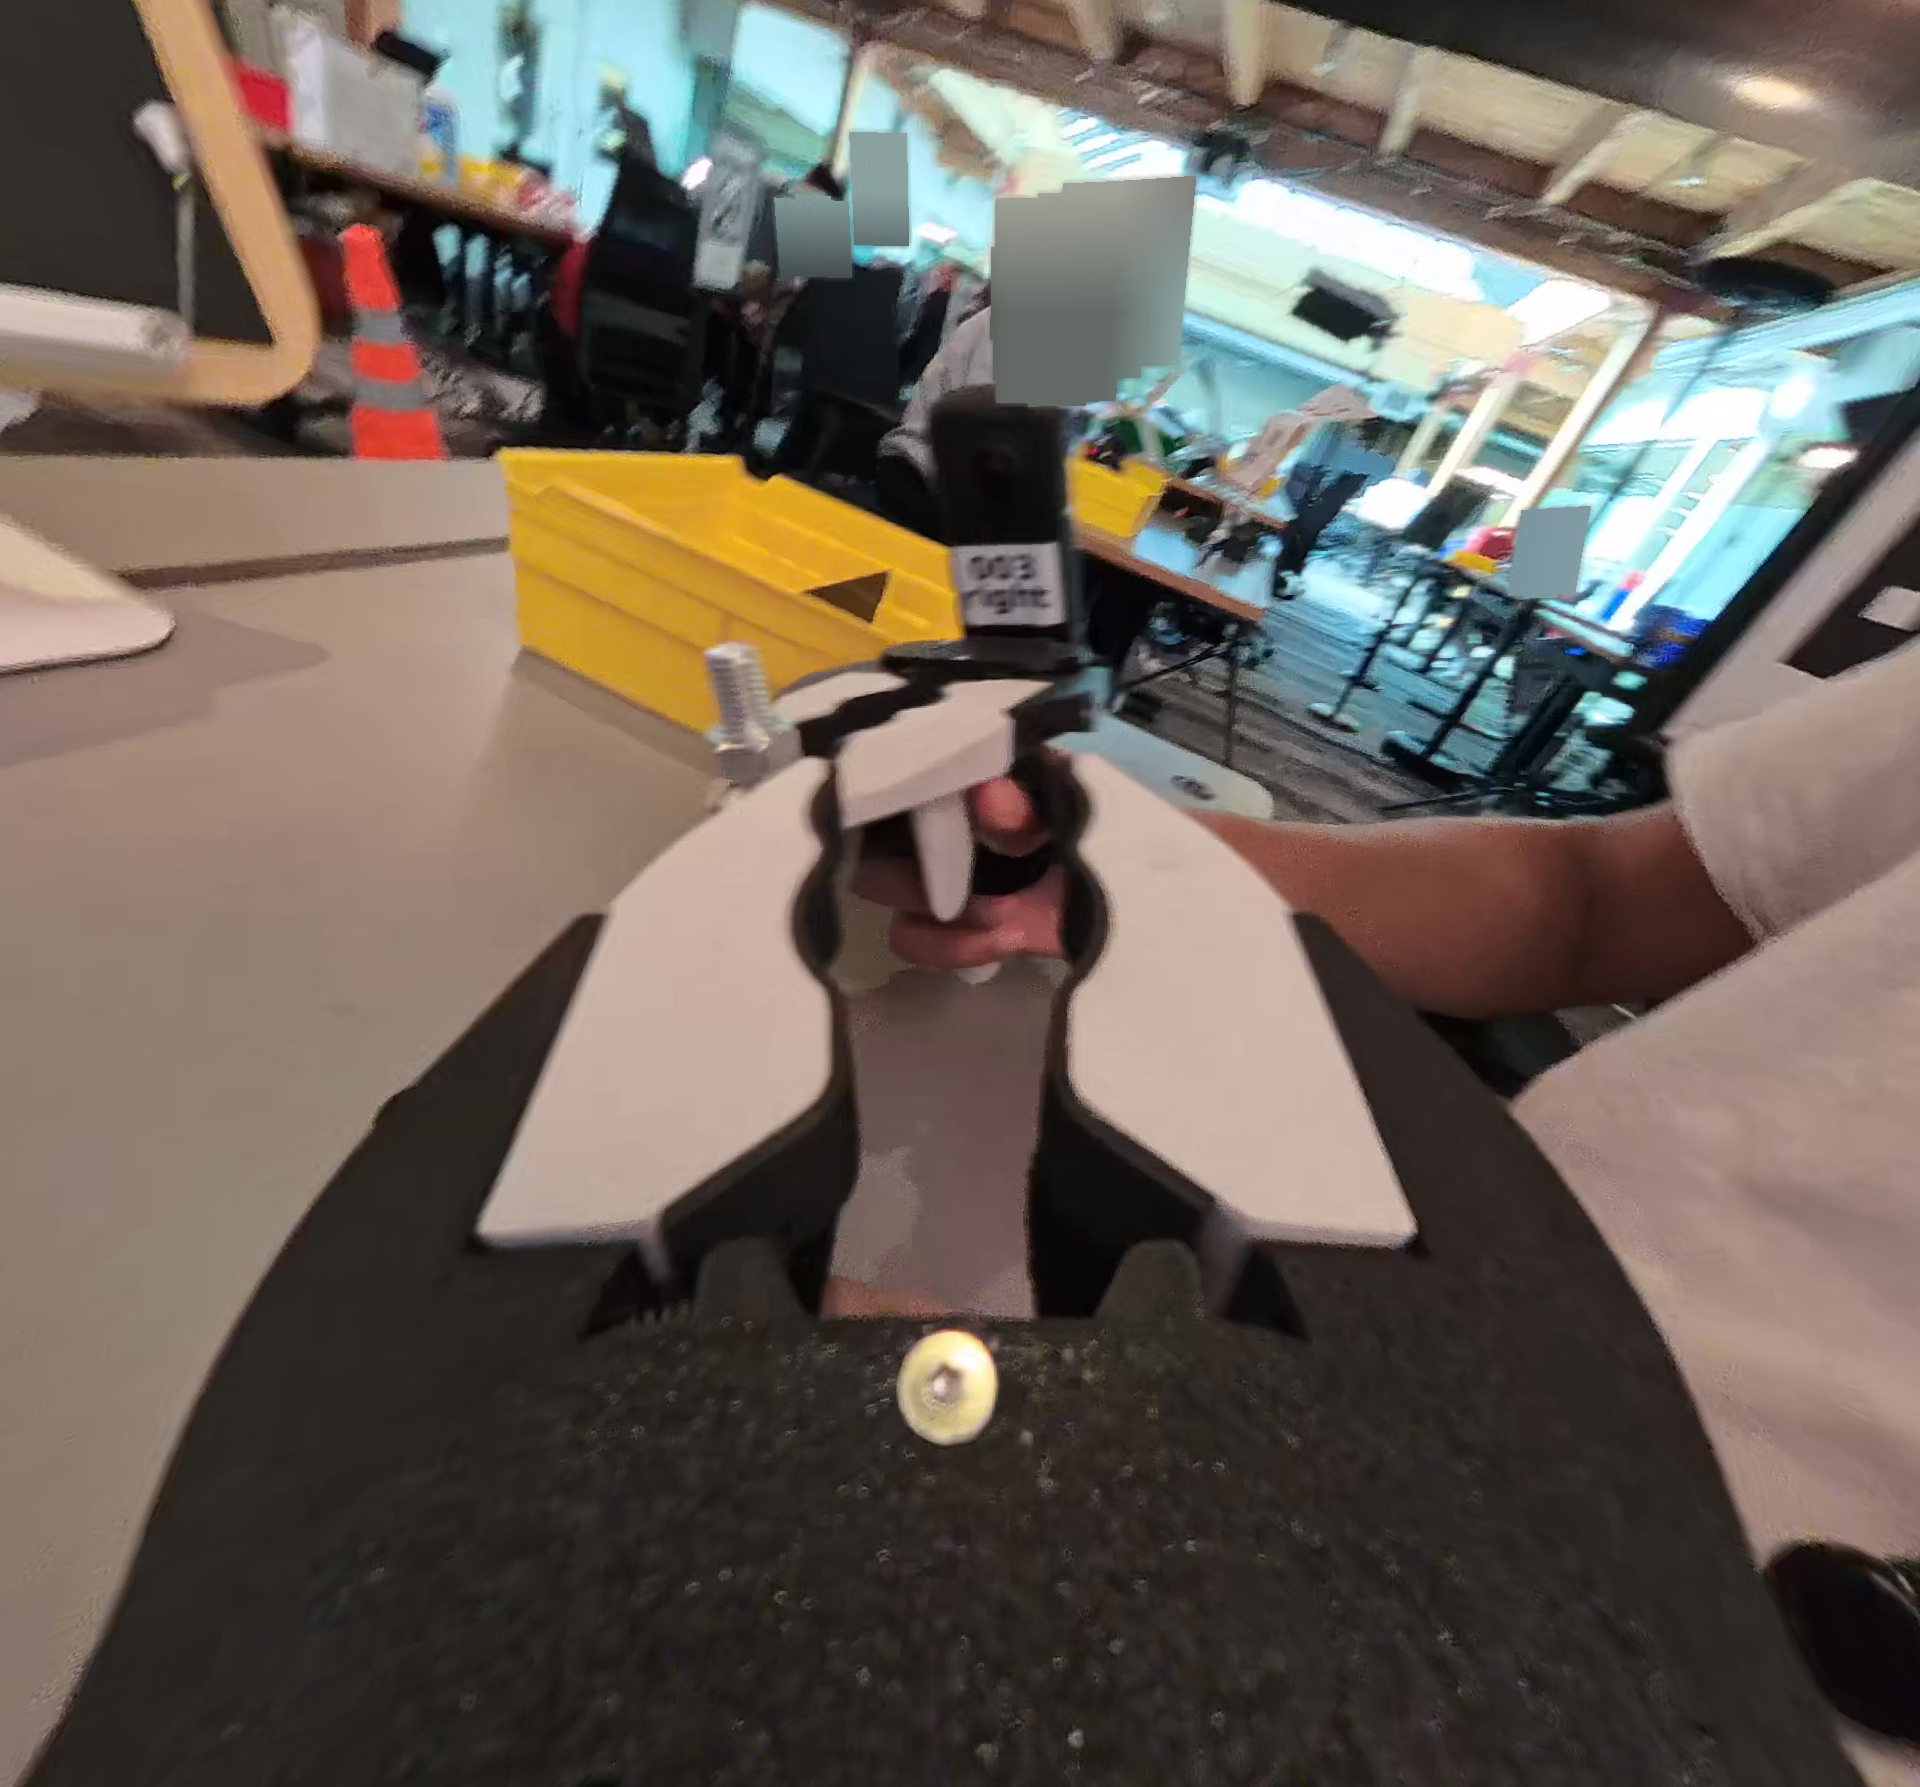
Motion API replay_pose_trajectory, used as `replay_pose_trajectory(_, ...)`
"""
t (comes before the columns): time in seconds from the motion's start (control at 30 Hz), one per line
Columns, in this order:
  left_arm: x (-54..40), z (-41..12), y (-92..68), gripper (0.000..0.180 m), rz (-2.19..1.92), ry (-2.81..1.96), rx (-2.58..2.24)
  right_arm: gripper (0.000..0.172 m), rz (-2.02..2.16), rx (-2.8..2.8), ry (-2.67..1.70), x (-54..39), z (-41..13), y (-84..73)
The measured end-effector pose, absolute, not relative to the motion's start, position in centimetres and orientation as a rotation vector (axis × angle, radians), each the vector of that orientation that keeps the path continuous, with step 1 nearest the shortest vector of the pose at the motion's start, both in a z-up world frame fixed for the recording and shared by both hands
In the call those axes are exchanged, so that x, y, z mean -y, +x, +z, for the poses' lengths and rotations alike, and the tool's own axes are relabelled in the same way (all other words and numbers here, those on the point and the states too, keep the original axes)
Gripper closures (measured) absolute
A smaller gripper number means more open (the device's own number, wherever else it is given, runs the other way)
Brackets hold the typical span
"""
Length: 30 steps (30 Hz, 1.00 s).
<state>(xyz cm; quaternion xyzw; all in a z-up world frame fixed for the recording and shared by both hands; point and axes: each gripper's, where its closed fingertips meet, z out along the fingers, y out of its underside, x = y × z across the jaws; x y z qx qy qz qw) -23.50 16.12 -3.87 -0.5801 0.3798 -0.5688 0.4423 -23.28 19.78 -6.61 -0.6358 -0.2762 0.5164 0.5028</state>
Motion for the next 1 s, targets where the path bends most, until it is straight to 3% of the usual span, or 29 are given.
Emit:
replay_pose_trajectory(0.03, -15.9, -3.4, -24.0, 0.143, -1.425, -1.405, -0.939, 0.155, 1.249, 0.649, -1.538, -20.0, -6.6, -22.7)
replay_pose_trajectory(0.17, -17.0, -3.7, -23.9, 0.116, -1.39, -1.449, -0.904, 0.155, 1.255, 0.657, -1.54, -19.8, -6.6, -22.5)
replay_pose_trajectory(0.27, -17.3, -4.6, -22.6, 0.11, -1.397, -1.49, -0.914, 0.155, 1.282, 0.705, -1.532, -18.9, -6.7, -24.0)
replay_pose_trajectory(0.5, -16.5, -4.6, -21.7, 0.104, -1.376, -1.482, -0.95, 0.155, 1.27, 0.73, -1.524, -18.8, -6.7, -24.6)
replay_pose_trajectory(0.57, -16.4, -4.3, -22.5, 0.11, -1.393, -1.471, -0.93, 0.155, 1.248, 0.696, -1.528, -19.4, -6.6, -23.6)
replay_pose_trajectory(0.6, -16.1, -4.1, -22.9, 0.126, -1.413, -1.453, -0.94, 0.155, 1.234, 0.667, -1.536, -19.8, -6.6, -23.0)
replay_pose_trajectory(0.83, -16.9, -4.5, -22.6, 0.109, -1.388, -1.483, -0.924, 0.155, 1.256, 0.664, -1.537, -19.6, -6.6, -23.2)
replay_pose_trajectory(1.0, -16.9, -4.7, -20.9, 0.11, -1.409, -1.489, -0.937, 0.155, 1.288, 0.718, -1.514, -18.4, -6.3, -25.6)
